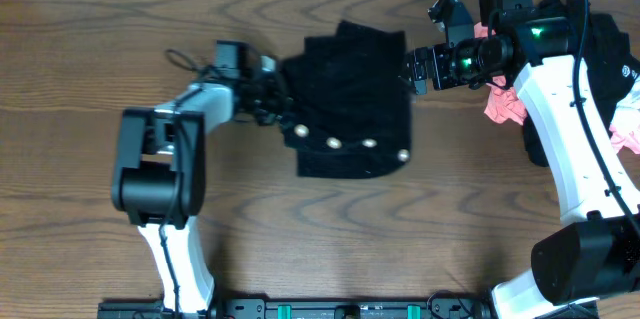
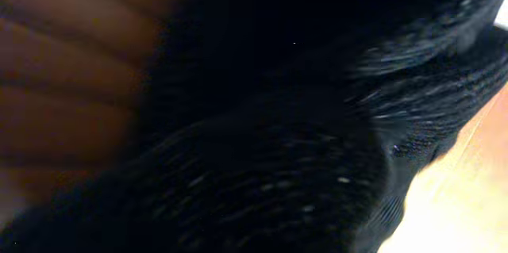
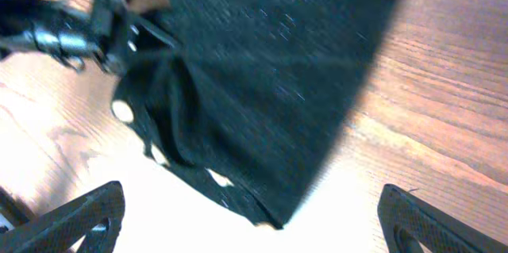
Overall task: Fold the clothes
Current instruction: 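Drag the folded garment to the far left with the left gripper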
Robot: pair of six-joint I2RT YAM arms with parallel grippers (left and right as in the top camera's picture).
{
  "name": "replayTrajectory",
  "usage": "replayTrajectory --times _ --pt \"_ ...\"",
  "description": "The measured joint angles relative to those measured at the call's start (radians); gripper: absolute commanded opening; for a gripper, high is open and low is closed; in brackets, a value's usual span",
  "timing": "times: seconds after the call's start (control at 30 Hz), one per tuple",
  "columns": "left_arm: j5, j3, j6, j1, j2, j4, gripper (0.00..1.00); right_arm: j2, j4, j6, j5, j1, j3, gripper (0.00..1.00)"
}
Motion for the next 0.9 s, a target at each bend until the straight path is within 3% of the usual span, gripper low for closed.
replayTrajectory --times 0.4,0.67,0.9 --pt "-0.041 0.014 -0.040 0.410 0.001 -0.018 0.06 0.000 0.007 0.000 0.000 0.000 0.000 0.99" --pt "-0.037 0.030 -0.063 0.602 -0.007 -0.159 0.06 0.000 0.011 0.000 0.000 0.000 0.000 0.99" --pt "-0.037 0.030 -0.097 0.774 -0.008 -0.168 0.06 0.000 0.013 0.000 0.000 0.000 0.000 0.99"
